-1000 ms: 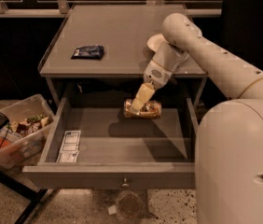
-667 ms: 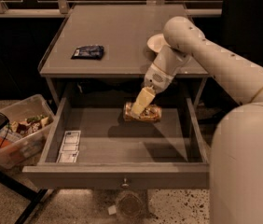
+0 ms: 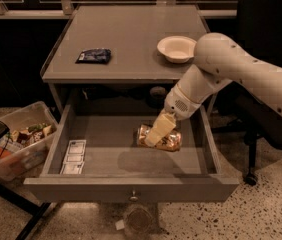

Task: Place orange can into top drawer

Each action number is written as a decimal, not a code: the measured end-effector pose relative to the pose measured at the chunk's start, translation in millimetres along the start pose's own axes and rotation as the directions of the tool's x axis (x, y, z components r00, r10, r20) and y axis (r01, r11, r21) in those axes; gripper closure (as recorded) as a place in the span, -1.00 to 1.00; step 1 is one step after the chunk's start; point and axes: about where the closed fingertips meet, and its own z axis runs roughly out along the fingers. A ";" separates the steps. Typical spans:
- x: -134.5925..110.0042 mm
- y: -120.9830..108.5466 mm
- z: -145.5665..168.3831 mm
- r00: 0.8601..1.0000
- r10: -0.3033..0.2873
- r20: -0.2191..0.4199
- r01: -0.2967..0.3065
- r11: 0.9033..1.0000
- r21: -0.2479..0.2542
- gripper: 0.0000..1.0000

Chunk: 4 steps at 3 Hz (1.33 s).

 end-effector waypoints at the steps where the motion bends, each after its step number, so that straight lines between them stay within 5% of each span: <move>1: 14.4 -3.0 45.6 0.999 0.045 -0.020 -0.045 0.999 -0.007 1.00; 2: 10.3 -14.8 98.1 0.995 0.096 -0.024 -0.097 0.995 -0.026 1.00; 3: 0.3 -24.7 128.0 0.987 0.161 -0.001 -0.161 0.986 0.033 1.00; 4: -6.6 -32.4 140.3 0.976 0.215 0.041 -0.218 0.972 0.089 0.64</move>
Offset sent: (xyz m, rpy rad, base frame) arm 0.0140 0.0729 -0.1450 -0.0086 0.1281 -0.1128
